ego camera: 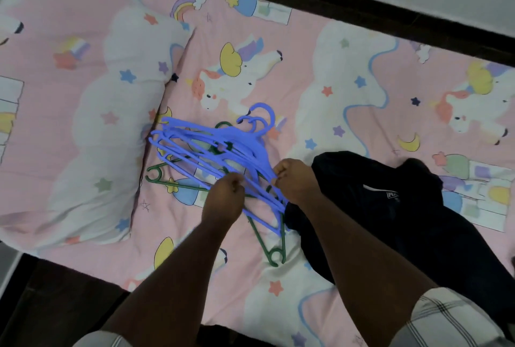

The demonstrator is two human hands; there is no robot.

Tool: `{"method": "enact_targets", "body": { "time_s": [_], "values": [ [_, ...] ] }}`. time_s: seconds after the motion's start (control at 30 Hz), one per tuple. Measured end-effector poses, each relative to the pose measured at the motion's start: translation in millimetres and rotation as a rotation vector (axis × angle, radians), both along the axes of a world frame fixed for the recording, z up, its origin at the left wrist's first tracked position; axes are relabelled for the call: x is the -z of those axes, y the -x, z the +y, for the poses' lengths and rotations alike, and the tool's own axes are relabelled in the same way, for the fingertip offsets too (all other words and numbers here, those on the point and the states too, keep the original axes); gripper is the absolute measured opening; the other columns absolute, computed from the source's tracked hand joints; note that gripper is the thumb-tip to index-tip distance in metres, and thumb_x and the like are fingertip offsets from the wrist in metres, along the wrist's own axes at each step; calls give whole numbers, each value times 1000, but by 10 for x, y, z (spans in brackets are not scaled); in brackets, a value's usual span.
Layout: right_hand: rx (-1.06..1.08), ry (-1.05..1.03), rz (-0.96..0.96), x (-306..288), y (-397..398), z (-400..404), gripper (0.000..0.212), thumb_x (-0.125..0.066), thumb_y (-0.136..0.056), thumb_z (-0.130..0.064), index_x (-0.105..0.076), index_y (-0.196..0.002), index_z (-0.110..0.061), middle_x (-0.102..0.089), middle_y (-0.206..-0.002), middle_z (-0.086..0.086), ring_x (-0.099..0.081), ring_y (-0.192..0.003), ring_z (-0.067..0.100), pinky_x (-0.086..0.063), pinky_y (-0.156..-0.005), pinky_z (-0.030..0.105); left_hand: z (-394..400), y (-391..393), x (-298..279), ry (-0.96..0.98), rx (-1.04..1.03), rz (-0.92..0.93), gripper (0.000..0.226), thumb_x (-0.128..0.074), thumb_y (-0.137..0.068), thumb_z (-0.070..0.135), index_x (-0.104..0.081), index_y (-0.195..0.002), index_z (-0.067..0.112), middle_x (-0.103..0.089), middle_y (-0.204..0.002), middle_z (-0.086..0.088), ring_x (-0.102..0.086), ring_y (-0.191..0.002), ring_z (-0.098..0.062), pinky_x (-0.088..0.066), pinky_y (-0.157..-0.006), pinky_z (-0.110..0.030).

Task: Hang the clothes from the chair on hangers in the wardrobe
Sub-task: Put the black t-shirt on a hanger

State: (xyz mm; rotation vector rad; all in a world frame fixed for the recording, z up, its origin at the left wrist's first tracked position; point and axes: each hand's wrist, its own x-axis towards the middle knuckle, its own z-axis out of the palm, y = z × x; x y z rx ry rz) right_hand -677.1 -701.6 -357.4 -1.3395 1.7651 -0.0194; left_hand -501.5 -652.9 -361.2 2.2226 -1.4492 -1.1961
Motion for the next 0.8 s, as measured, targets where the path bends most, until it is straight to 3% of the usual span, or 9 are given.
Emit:
{"method": "enact_targets", "body": {
  "time_s": [0.1,0.2,0.27,0.37,0.47,0.6,0.67,0.73,0.8],
  "values": [
    [-4,130,-146,-318,-95,-126,27,-75,-81,-15,-52,-74,-26,-55,-69,-10,-53,-73,16,-44,-73,27,-187,27,-268,173,-30,-36,16,-53,-100,24,-66,-107,18,-69,-96,-1,-64,-93,-25,-42,-72,-31],
    [88,275,-277,-691,-102,-272,16,-77,-84,-14,-61,-85,-14,-56,-69,-9,-53,-68,16,-44,-73,27,-330,87,-603,318,-43,-27,17,-50,-101,25,-64,-109,19,-66,-90,1,-63,-86,-23,-44,-68,-33],
    [144,327,-291,-917,-8,-333,13,-76,-85,-13,-69,-94,-6,-63,-79,-2,-61,-79,22,-49,-77,30,-397,158,-808,399,-31,1,17,-51,-101,24,-62,-113,20,-65,-94,5,-62,-86,-18,-45,-69,-32],
    [165,341,-245,-1171,382,-304,14,-78,-83,-9,-71,-95,-6,-62,-76,-2,-59,-79,18,-45,-76,25,-502,379,-1075,601,67,36,20,-55,-98,20,-63,-117,18,-62,-107,4,-59,-91,-16,-52,-80,-39],
    [78,279,-89,-1314,1052,-140,18,-77,-83,-11,-74,-101,-12,-71,-86,1,-65,-88,19,-47,-81,25,-581,764,-1219,778,244,-228,34,-58,-90,23,-61,-124,20,-58,-121,-5,-55,-106,-32,-48,-86,-50],
    [-13,196,29,-1397,1999,157,19,-72,-90,-11,-74,-108,-11,-73,-104,6,-66,-93,18,-42,-76,21,-485,1388,-1167,652,361,-500,52,-54,-90,34,-49,-141,23,-45,-147,-5,-44,-129,-34,-38,-97,-54],
    [-16,156,43,-1366,2369,305,24,-74,-88,-11,-74,-112,-12,-73,-105,5,-64,-92,15,-40,-76,18,-394,1675,-1020,611,458,-511,44,-48,-94,36,-55,-135,22,-63,-127,-6,-54,-123,-32,-36,-101,-54],
    [9,136,49,-1260,2676,433,27,-76,-86,-12,-74,-113,-14,-74,-105,4,-65,-94,15,-41,-76,19,-309,1915,-917,497,512,-325,29,-49,-98,29,-58,-125,20,-68,-101,-7,-64,-104,-33,-42,-96,-48],
    [66,165,32,-1142,2932,575,27,-76,-86,-14,-75,-113,-15,-74,-107,4,-67,-98,17,-45,-82,22,-205,2103,-844,320,500,-87,22,-48,-102,25,-55,-122,20,-64,-93,-5,-62,-92,-33,-47,-82,-42]
  ]
}}
